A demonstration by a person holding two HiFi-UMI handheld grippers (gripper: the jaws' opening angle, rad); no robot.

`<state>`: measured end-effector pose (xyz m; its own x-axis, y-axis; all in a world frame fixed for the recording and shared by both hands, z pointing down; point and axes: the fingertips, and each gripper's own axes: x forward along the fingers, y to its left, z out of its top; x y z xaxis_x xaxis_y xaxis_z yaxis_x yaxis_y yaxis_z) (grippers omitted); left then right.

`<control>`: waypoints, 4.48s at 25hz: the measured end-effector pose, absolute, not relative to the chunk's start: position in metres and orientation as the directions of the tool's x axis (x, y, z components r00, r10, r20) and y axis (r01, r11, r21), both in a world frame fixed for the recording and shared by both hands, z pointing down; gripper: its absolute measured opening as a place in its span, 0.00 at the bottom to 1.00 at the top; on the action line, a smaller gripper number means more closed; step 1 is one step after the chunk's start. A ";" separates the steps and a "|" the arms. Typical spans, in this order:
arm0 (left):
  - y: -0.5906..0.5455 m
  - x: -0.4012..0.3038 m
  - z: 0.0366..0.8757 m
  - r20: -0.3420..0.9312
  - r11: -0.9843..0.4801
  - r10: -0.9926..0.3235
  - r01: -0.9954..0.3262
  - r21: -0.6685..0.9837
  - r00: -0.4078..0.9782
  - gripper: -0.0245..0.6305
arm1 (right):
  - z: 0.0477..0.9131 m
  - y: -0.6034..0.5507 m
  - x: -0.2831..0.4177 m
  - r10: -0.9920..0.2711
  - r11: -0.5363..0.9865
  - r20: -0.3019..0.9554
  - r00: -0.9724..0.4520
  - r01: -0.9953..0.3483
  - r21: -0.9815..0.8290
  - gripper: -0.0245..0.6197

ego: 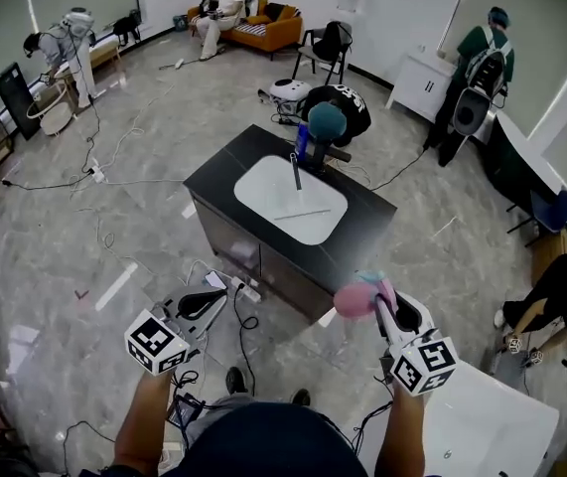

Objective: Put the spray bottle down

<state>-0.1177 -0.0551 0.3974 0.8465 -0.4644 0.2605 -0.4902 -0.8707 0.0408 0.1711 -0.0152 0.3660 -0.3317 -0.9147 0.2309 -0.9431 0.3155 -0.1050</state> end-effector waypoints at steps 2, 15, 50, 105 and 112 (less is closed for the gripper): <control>-0.070 -0.127 0.394 0.253 -0.883 -0.446 -0.469 0.034 0.858 0.04 | 0.366 -0.024 0.162 -0.924 0.291 0.228 -0.307 -0.951 -0.100 0.19; -0.141 -0.155 0.421 0.285 -0.909 -0.378 -0.411 0.067 0.881 0.04 | 0.387 -0.099 0.139 -0.929 0.259 0.252 -0.271 -0.963 -0.079 0.19; -0.222 -0.088 0.554 0.386 -0.745 -0.520 -0.625 0.232 0.762 0.04 | 0.588 -0.304 0.163 -0.762 0.513 0.370 -0.532 -0.844 -0.156 0.19; -0.250 -0.152 0.533 0.358 -0.716 -0.547 -0.644 0.267 0.757 0.04 | 0.572 -0.326 0.122 -0.808 0.481 0.354 -0.472 -0.874 -0.067 0.27; -0.243 -0.160 0.515 0.355 -0.728 -0.543 -0.637 0.253 0.761 0.04 | 0.532 -0.309 0.145 -0.875 0.393 0.292 -0.385 -0.919 -0.035 0.12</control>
<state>-0.1599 -0.2431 0.5145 0.7611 -0.5428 0.3552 -0.6373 -0.7278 0.2533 0.1449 -0.3089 0.5321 -0.3853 -0.8755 0.2917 -0.9190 0.3927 -0.0351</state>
